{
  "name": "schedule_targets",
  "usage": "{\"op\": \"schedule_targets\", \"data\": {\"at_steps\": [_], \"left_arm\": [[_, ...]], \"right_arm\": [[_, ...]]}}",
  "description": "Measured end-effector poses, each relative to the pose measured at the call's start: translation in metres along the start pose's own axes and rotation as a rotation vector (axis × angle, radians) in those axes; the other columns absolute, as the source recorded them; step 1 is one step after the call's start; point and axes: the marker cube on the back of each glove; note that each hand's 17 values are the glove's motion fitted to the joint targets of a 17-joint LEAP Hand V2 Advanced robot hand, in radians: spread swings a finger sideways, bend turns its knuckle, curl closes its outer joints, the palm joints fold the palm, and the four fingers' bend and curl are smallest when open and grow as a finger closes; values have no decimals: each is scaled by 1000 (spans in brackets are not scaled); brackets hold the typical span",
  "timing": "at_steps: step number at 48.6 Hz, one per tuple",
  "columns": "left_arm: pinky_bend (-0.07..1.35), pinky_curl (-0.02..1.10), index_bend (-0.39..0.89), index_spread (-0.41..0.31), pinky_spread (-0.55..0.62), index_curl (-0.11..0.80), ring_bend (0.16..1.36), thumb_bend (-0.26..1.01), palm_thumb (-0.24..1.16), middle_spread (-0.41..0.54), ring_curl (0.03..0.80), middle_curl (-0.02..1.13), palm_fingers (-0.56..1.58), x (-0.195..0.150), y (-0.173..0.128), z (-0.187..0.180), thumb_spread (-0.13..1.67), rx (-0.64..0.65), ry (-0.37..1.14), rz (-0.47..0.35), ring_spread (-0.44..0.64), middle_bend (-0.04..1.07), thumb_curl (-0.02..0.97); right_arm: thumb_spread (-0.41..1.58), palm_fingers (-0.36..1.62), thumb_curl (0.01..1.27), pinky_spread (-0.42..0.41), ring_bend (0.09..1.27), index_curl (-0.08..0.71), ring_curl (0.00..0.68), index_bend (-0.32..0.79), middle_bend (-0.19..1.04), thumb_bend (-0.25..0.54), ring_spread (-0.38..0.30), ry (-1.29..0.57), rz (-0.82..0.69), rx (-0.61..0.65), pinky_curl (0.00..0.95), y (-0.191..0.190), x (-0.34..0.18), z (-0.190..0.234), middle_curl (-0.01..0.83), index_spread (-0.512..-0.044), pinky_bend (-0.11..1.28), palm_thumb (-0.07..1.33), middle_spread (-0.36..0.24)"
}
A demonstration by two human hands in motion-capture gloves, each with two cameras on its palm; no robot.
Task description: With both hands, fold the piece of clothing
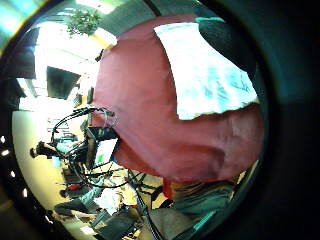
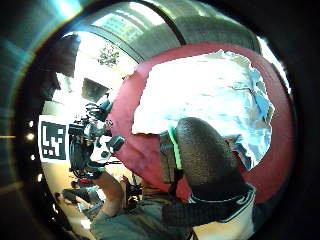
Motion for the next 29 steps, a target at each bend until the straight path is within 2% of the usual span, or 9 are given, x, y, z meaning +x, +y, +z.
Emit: {"op": "schedule_targets", "data": {"at_steps": [1,4,10,19,29], "left_arm": [[335,51,138,-37,136,36,427,144,230,11,82,71,516,0,0,0,449,1,-1,-1,100,258,54],[365,104,130,-48,193,67,465,149,253,18,147,134,483,2,3,-4,655,-1,-6,-1,139,262,81],[398,156,127,-61,267,108,503,129,267,25,206,206,435,7,6,-4,903,1,-27,21,186,267,124],[423,195,131,-68,319,154,531,81,274,29,242,265,398,11,14,-12,1060,-12,-48,43,214,267,176],[430,224,128,-71,343,188,556,40,321,31,269,314,365,6,5,-15,1097,1,-5,68,224,270,230]], "right_arm": [[453,168,56,136,192,33,19,141,130,172,61,-1,0,1,117,0,0,0,22,-189,522,259,-1],[675,132,83,185,207,69,49,147,142,185,86,-9,5,10,173,-2,0,1,44,-256,585,288,-1],[957,90,132,238,229,120,88,155,164,190,118,-8,22,12,232,-5,5,0,85,-330,633,325,6],[1148,55,186,269,253,173,128,159,173,160,140,-5,6,5,271,2,5,-13,136,-373,654,346,10],[1177,40,231,278,260,213,158,158,179,95,153,10,-38,-68,296,7,5,-25,180,-387,664,354,17]]}}
